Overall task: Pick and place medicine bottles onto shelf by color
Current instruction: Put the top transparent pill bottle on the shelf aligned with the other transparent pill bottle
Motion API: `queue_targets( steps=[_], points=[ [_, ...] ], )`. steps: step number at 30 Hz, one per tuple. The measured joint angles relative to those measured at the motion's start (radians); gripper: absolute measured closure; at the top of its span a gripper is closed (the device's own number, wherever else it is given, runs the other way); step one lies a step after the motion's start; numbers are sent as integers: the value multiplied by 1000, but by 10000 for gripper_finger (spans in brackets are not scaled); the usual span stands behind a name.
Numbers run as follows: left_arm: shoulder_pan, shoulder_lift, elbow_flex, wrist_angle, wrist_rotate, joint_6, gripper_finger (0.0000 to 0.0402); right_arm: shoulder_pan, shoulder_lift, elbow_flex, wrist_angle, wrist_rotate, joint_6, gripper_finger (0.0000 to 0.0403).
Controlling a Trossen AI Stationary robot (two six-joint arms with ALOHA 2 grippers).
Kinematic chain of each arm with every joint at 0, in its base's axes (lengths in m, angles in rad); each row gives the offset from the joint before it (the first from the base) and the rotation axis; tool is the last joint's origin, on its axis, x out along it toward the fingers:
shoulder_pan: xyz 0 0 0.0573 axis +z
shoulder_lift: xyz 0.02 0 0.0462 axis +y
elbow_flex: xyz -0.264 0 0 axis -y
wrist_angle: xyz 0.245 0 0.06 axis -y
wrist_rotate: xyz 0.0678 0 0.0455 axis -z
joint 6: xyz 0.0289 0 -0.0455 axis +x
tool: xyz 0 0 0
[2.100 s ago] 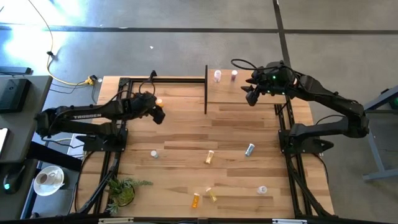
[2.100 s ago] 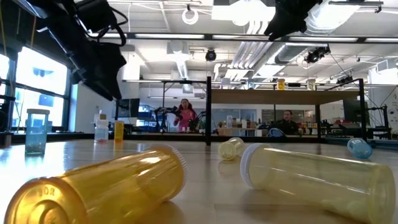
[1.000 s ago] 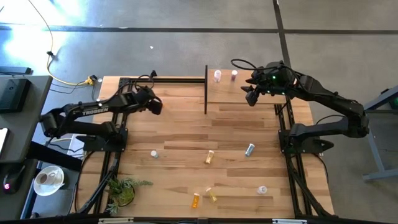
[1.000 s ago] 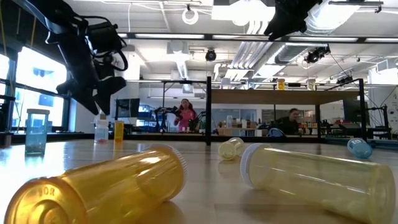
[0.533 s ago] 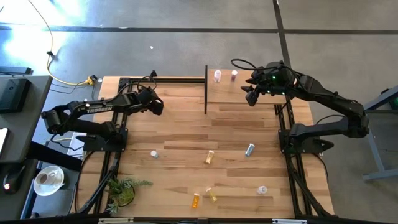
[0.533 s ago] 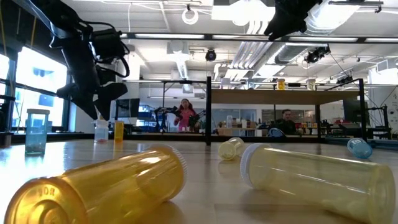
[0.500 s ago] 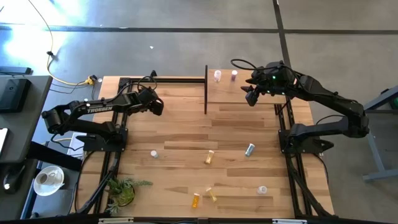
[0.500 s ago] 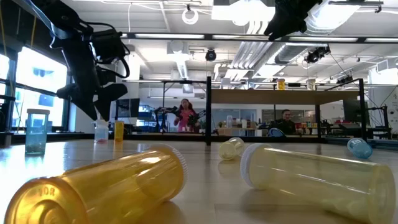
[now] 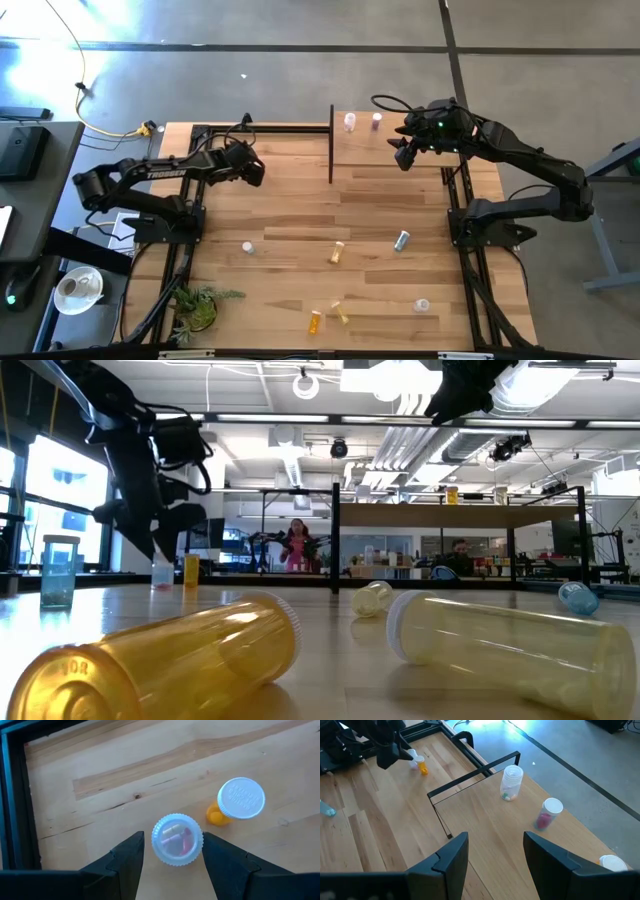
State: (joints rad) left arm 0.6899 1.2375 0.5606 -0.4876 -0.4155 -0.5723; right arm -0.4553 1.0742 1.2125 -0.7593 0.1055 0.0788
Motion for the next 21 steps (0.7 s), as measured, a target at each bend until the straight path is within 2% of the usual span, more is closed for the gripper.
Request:
queue_targets(
  steps=[4,13,21],
  points=[
    [0,5,0,4,-4,20,221,0,0,0,0,0,0,222],
    [0,5,0,17,-7,25,272,0,0,0,0,0,0,222],
    [0,-9,0,10,-8,78,269,0,0,0,0,0,0,222]
  ],
)
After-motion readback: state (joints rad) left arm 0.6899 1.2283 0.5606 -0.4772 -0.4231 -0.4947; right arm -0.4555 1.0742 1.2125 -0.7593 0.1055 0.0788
